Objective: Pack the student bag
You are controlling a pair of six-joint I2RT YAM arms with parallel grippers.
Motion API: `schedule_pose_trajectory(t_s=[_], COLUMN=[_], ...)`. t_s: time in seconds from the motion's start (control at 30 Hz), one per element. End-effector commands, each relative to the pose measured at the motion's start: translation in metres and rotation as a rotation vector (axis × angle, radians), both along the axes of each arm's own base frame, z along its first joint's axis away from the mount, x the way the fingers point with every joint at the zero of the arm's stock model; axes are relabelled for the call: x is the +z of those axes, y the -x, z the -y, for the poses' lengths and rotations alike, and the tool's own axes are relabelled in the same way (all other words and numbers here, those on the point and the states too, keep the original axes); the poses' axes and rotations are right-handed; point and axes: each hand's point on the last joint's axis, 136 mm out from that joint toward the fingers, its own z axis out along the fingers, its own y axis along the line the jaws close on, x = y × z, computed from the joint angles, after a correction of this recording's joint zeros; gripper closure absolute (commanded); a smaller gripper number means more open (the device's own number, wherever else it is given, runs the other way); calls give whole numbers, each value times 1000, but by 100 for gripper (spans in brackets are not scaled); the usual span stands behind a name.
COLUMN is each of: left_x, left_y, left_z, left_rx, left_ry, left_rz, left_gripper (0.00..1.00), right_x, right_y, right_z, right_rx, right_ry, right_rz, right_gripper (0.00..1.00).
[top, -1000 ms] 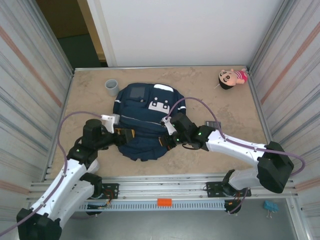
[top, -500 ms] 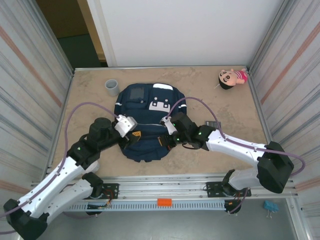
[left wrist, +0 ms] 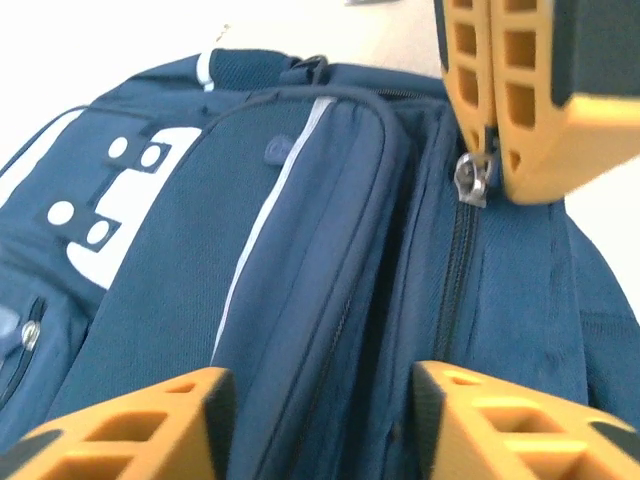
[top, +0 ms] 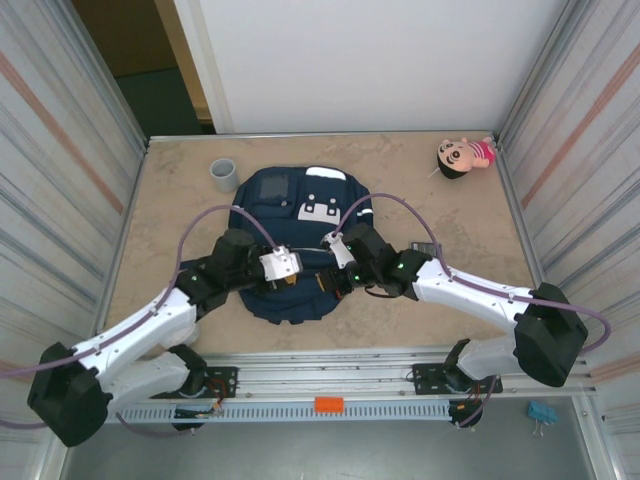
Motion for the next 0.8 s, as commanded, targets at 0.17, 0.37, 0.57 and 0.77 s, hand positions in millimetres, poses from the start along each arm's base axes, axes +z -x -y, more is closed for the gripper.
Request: schedule_pose_trajectory(t_s=[0.17,0.37,0.57,0.77], left_x=[3,-2,-11,-2], left_y=[1,0,-4,0], left_z=[22,22,21,19], left_rx=[-126,-100,-73,-70], left_ry=[0,-3,-40,-14], left_rz=[40,-3,-33,-16], left_gripper=[67,59,73,100], right_x=[22,23,25,17], right_y=[-6,-6,-8,-21], right_z=[5,5,7,27], right_rx=[-13,-11,-20,-115], right_ry=[-76,-89,-101,-79], right_rz=[43,40,47,31], right_gripper=[100,100,100,100])
